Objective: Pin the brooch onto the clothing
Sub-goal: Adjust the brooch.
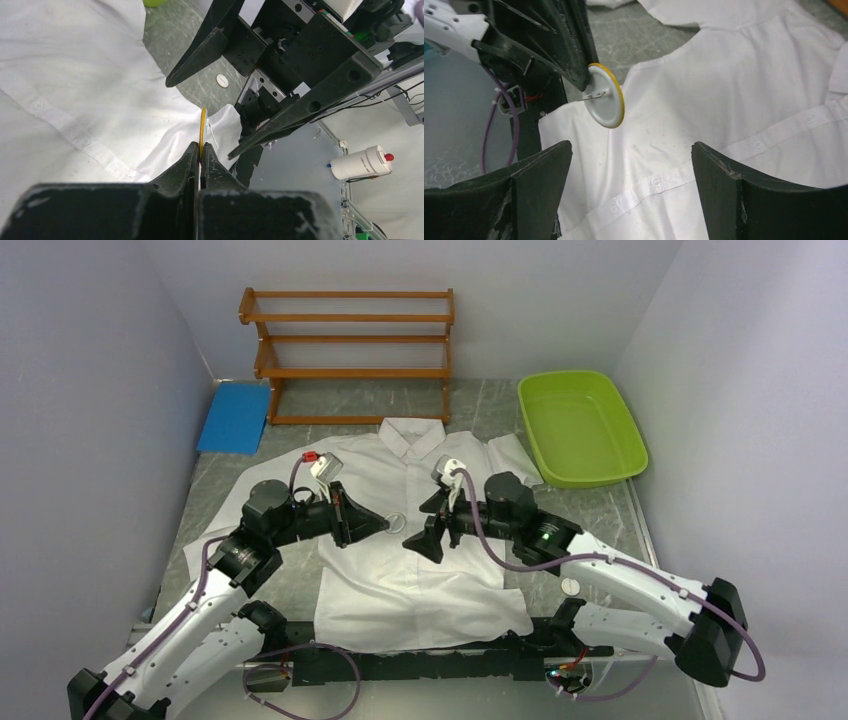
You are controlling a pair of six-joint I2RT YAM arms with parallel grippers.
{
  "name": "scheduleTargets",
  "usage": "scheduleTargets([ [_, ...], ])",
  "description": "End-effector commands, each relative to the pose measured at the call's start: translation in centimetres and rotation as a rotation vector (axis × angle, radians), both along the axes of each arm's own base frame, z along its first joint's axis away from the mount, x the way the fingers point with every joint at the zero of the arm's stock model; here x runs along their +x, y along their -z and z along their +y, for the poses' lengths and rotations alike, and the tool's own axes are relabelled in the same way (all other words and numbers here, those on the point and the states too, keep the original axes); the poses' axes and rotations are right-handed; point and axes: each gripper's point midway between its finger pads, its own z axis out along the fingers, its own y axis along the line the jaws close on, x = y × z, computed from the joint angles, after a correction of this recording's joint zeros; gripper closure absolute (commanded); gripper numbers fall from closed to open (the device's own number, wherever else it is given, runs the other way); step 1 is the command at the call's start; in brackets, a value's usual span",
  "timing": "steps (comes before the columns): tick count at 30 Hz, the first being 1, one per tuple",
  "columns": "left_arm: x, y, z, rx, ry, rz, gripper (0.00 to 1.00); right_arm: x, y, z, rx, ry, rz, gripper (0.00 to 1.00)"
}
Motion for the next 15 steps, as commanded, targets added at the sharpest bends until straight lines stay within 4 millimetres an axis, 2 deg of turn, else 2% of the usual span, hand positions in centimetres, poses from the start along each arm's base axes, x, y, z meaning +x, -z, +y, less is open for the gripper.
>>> scheduleTargets([
  [1, -0.4, -3.5, -0.3, -0.056, 0.036, -0.102, 0.97, 0.0, -4.9, -0.4, 0.171, 0.012, -0.11, 0.06],
  [5, -0.4, -3.6, -0.3, -0.049, 0.043, -0.109, 0.97, 0.2, -5.7, -0.1, 0.209, 0.029, -0.055, 0.06],
  [10, -0.3, -3.0, -0.2, -0.023, 0.033, -0.099, 0.97, 0.0, -6.1, 1.7, 0.229, -0.004, 0.062, 0.09],
  [13, -0.2, -3.0, -0.1, -0.015, 0.03, -0.102, 0.97, -0.1, -6.2, 2.7, 0.232, -0.031, 0.119, 0.14],
  [15, -0.2, -2.9, -0.2, -0.011, 0.033, -0.1, 0.97, -0.2, -6.4, 3.2, 0.237, -0.055, 0.139, 0.21],
])
